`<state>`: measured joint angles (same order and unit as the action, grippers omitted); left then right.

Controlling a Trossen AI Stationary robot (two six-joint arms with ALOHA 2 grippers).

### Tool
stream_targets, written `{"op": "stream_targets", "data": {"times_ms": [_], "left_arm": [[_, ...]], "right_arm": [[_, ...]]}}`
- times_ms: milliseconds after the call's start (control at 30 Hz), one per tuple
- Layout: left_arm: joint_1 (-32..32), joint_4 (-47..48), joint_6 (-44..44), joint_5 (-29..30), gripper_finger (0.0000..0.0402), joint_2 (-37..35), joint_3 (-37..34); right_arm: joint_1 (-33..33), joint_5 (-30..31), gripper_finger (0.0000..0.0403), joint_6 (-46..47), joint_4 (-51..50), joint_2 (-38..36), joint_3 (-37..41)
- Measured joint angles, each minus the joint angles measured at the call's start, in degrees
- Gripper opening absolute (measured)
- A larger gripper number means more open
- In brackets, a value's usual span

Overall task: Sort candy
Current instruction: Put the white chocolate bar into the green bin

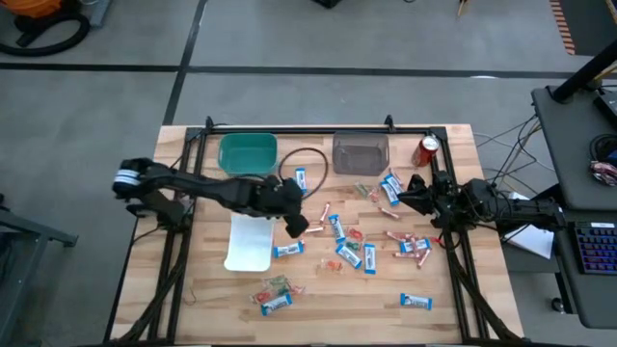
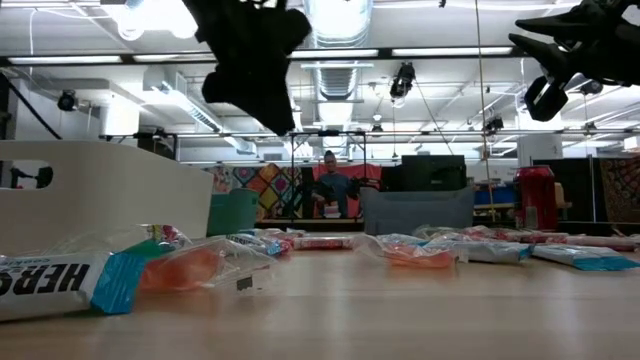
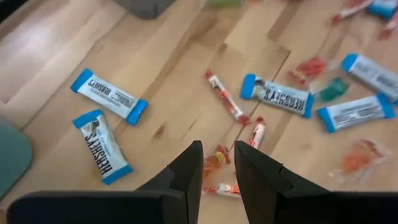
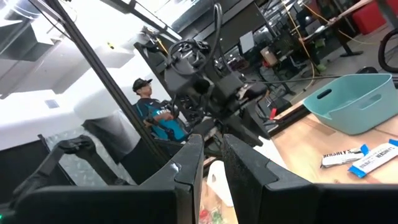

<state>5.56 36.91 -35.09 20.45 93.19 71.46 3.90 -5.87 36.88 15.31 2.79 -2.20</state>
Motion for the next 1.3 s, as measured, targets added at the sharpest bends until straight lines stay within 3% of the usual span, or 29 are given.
{"op": "stream_targets", "data": {"times_ms": [200,500,733,900,1067,1300], "left_arm": [[0.0,4.7,0.0,-0.2,0.0077,5.1,5.7],[-1.2,12.7,-6.9,-0.8,0.0073,6.3,5.9],[-1.5,9.6,-9.1,-1.2,0.0068,6.3,5.8],[-1.9,9.4,-12.2,4.1,0.0070,6.5,6.7],[-2.4,9.2,-12.5,5.8,0.0093,9.1,7.5],[-4.4,10.4,-9.9,6.2,0.0157,15.4,10.1]], "right_arm": [[0.0,0.0,0.0057,0.0,0.0,0.0,0.0],[0.0,0.1,0.0057,0.0,0.0,0.0,0.0],[0.0,0.2,0.0057,0.0,0.0,0.0,-0.1],[0.0,3.0,0.0057,-0.2,0.0,0.0,-0.1],[0.0,4.6,0.0057,-0.1,-0.1,0.0,-0.1],[0.0,4.4,0.0057,1.5,-0.3,0.0,-0.1]]}}
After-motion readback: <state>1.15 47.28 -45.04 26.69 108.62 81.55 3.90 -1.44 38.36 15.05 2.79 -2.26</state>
